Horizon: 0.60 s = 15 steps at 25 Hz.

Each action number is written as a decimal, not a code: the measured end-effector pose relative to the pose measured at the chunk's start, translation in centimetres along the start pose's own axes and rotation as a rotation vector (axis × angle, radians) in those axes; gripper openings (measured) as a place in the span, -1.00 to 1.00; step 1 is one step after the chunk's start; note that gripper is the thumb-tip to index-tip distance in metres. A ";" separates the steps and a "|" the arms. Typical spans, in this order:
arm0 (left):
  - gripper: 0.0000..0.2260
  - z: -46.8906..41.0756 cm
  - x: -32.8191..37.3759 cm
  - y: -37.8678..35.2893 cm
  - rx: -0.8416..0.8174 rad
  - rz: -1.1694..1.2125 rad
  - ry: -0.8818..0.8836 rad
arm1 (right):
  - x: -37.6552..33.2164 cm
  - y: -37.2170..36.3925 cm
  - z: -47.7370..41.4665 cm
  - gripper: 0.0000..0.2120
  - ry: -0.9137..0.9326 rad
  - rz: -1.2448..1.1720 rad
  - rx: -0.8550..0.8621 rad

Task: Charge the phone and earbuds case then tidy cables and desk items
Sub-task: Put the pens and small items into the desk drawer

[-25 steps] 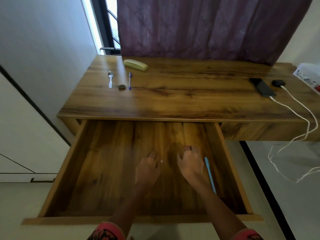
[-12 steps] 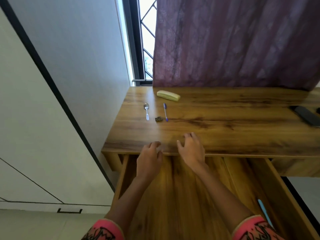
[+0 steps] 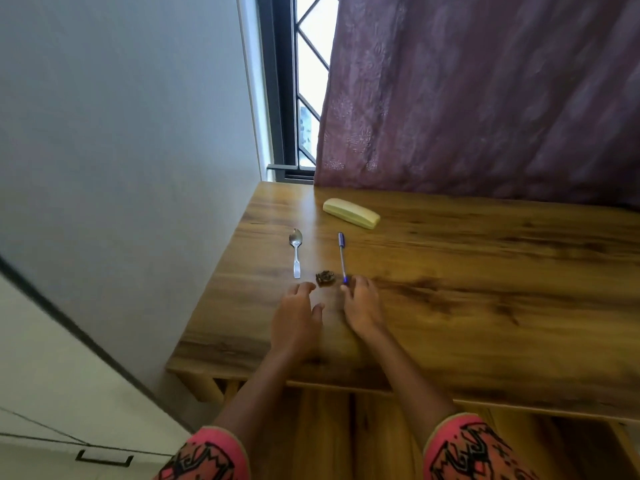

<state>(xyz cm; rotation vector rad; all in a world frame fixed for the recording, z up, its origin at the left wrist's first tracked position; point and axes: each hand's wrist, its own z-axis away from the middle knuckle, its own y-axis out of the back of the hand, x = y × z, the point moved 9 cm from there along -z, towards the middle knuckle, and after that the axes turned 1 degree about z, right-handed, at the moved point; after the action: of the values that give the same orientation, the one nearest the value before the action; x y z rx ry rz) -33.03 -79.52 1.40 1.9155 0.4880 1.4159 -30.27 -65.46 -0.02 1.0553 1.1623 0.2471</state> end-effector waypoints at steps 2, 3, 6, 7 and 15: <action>-0.60 -2.4 -1.2 -2.0 -0.005 0.034 0.032 | 0.4 -0.9 -2.5 -0.71 0.002 0.038 0.022; -0.56 -3.4 -1.5 -2.7 -0.004 0.050 0.037 | 0.7 -1.0 -3.5 -0.70 -0.013 0.029 0.047; -0.49 -5.8 -2.2 -4.4 0.032 0.069 0.020 | 1.6 -1.5 -6.3 -0.62 -0.080 -0.064 0.134; -0.50 -6.1 -2.3 -4.4 0.049 0.072 0.000 | 1.6 -1.6 -6.8 -0.61 -0.077 -0.075 0.164; -0.72 -6.1 -2.7 -4.5 0.096 0.123 -0.028 | 1.6 -1.2 -6.2 -0.76 -0.022 -0.056 0.307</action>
<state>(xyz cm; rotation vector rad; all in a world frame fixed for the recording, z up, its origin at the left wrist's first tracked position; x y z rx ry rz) -39.16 -76.36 -2.69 2.0701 0.4385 1.4643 -35.13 -61.63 -2.00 1.2877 1.2325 0.0114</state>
